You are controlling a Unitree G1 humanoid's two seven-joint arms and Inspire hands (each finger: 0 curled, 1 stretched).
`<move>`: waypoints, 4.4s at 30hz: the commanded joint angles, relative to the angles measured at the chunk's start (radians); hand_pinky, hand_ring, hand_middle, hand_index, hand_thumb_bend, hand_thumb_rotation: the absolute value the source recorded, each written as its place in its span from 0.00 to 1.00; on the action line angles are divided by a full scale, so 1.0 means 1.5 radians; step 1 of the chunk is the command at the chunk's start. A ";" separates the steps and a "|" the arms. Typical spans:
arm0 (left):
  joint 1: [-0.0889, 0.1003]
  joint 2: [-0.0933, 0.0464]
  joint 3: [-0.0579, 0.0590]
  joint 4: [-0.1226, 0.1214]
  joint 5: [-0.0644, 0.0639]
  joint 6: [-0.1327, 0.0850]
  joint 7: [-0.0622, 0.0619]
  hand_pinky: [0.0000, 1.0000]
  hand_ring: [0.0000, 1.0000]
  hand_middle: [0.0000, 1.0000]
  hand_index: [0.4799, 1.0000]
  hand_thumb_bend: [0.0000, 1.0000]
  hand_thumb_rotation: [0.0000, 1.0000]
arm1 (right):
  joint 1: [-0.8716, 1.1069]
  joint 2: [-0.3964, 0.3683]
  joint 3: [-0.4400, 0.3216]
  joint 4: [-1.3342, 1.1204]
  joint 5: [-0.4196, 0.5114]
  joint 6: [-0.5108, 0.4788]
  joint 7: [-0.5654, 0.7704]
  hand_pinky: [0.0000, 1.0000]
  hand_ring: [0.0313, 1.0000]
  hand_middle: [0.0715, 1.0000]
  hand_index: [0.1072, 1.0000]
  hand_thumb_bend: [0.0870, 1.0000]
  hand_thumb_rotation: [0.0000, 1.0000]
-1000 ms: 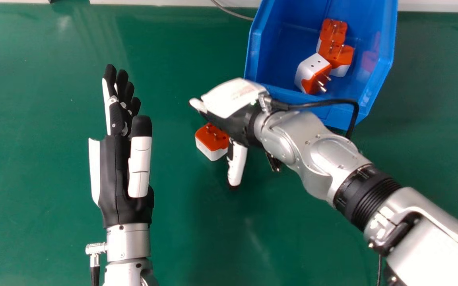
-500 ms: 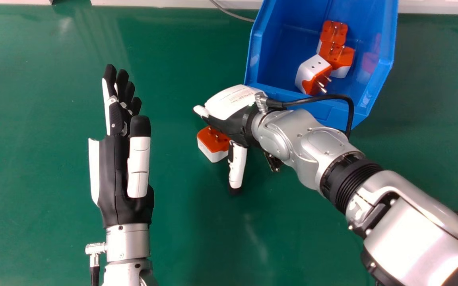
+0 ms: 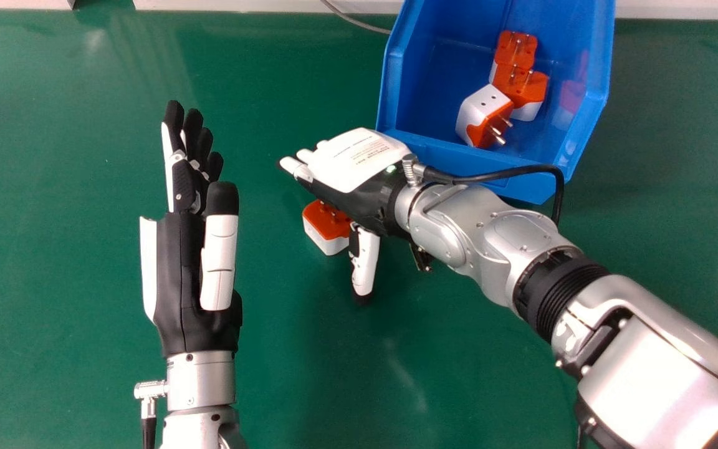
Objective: Pick all objects and put in blue box
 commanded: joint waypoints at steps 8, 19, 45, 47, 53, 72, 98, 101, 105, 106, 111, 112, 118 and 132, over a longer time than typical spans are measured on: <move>0.004 -0.017 -0.004 -0.015 0.002 -0.012 -0.002 1.00 1.00 1.00 1.00 0.81 0.88 | -0.008 -0.003 -0.008 -0.016 0.005 0.000 -0.024 0.75 0.79 0.83 0.85 0.82 0.14; 0.001 -0.019 -0.003 -0.014 0.007 -0.012 0.003 1.00 1.00 1.00 1.00 0.80 0.88 | -0.015 -0.003 -0.019 -0.021 0.016 0.007 0.004 0.61 0.64 0.69 0.72 0.69 0.09; -0.009 -0.020 -0.004 -0.012 0.010 -0.007 0.005 1.00 1.00 1.00 1.00 0.81 0.88 | -0.021 -0.011 -0.025 -0.034 0.010 0.003 0.016 0.49 0.51 0.58 0.61 0.58 0.04; -0.010 -0.020 -0.004 -0.010 0.011 -0.009 0.006 1.00 1.00 1.00 1.00 0.81 0.88 | -0.021 -0.012 -0.022 -0.036 0.006 0.005 0.017 0.49 0.51 0.58 0.61 0.58 0.04; -0.007 -0.020 -0.005 -0.011 0.010 -0.011 0.004 1.00 1.00 1.00 1.00 0.81 0.88 | -0.019 -0.011 -0.029 -0.043 0.016 0.005 0.032 0.47 0.48 0.55 0.58 0.56 0.04; -0.007 -0.018 -0.001 -0.009 0.011 -0.011 0.006 1.00 1.00 1.00 1.00 0.81 0.88 | -0.015 -0.011 -0.033 -0.048 0.017 -0.001 0.022 0.42 0.44 0.51 0.55 0.53 0.02; 0.002 -0.018 -0.001 -0.003 0.015 -0.019 0.008 1.00 1.00 1.00 1.00 0.80 0.88 | -0.007 -0.015 -0.037 -0.076 0.017 0.004 0.039 0.38 0.41 0.48 0.53 0.49 0.01; 0.002 -0.018 -0.002 -0.003 0.011 -0.017 0.007 1.00 1.00 1.00 1.00 0.80 0.88 | -0.006 -0.017 -0.043 -0.079 0.022 -0.001 0.035 0.38 0.41 0.48 0.53 0.49 0.01; 0.004 -0.018 -0.002 -0.003 0.012 -0.018 0.008 1.00 1.00 1.00 1.00 0.80 0.88 | -0.001 -0.026 -0.056 -0.102 0.031 -0.010 0.028 0.36 0.40 0.47 0.53 0.49 0.01; 0.004 -0.017 -0.001 -0.003 0.013 -0.018 0.008 1.00 1.00 1.00 1.00 0.80 0.88 | 0.002 -0.029 -0.058 -0.111 0.031 -0.012 0.026 0.36 0.40 0.47 0.53 0.49 0.01; 0.003 -0.014 0.000 0.001 0.020 -0.021 0.012 1.00 1.00 1.00 1.00 0.80 0.88 | 0.017 -0.051 -0.067 -0.192 0.028 0.002 0.028 0.36 0.40 0.47 0.53 0.49 0.01; 0.004 -0.015 0.000 0.001 0.022 -0.021 0.013 1.00 1.00 1.00 1.00 0.80 0.88 | 0.021 -0.056 -0.071 -0.211 0.028 0.005 0.031 0.35 0.39 0.46 0.53 0.48 0.01; 0.003 -0.016 0.000 0.000 0.027 -0.023 0.018 1.00 1.00 1.00 1.00 0.80 0.88 | 0.048 -0.078 -0.094 -0.312 0.037 0.034 0.059 0.35 0.39 0.46 0.53 0.48 0.01; -0.002 -0.020 -0.004 -0.003 0.017 -0.015 0.014 1.00 1.00 1.00 1.00 0.81 0.88 | 0.119 -0.117 -0.172 -0.504 0.077 0.079 0.096 0.35 0.38 0.47 0.50 0.47 0.00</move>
